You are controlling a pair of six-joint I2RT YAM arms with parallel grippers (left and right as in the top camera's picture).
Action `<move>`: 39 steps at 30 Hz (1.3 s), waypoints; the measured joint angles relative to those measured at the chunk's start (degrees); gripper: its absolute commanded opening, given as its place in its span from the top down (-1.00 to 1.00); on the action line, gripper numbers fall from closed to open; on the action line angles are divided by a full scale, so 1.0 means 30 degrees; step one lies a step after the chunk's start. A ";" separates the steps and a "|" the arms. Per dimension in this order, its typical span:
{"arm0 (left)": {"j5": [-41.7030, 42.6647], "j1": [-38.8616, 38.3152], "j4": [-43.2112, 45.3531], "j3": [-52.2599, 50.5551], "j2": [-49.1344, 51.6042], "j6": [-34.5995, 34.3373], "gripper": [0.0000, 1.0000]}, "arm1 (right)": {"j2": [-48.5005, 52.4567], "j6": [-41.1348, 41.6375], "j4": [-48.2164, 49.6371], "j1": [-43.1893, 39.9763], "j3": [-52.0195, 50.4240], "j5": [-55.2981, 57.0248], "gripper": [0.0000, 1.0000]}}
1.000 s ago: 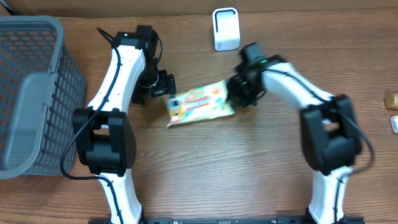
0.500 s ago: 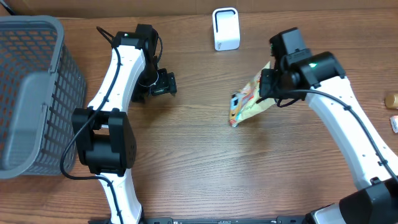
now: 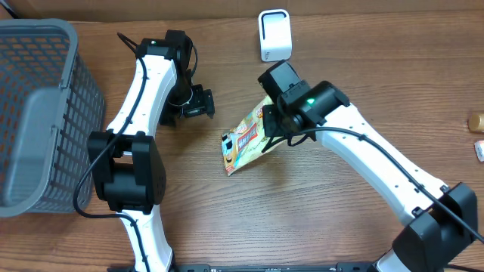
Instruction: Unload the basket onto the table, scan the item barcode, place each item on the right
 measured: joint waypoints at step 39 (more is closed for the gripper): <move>-0.0007 0.0160 -0.0146 0.0000 0.0000 0.0022 -0.82 | 0.5676 -0.0991 -0.4626 -0.1268 0.4860 0.0262 0.92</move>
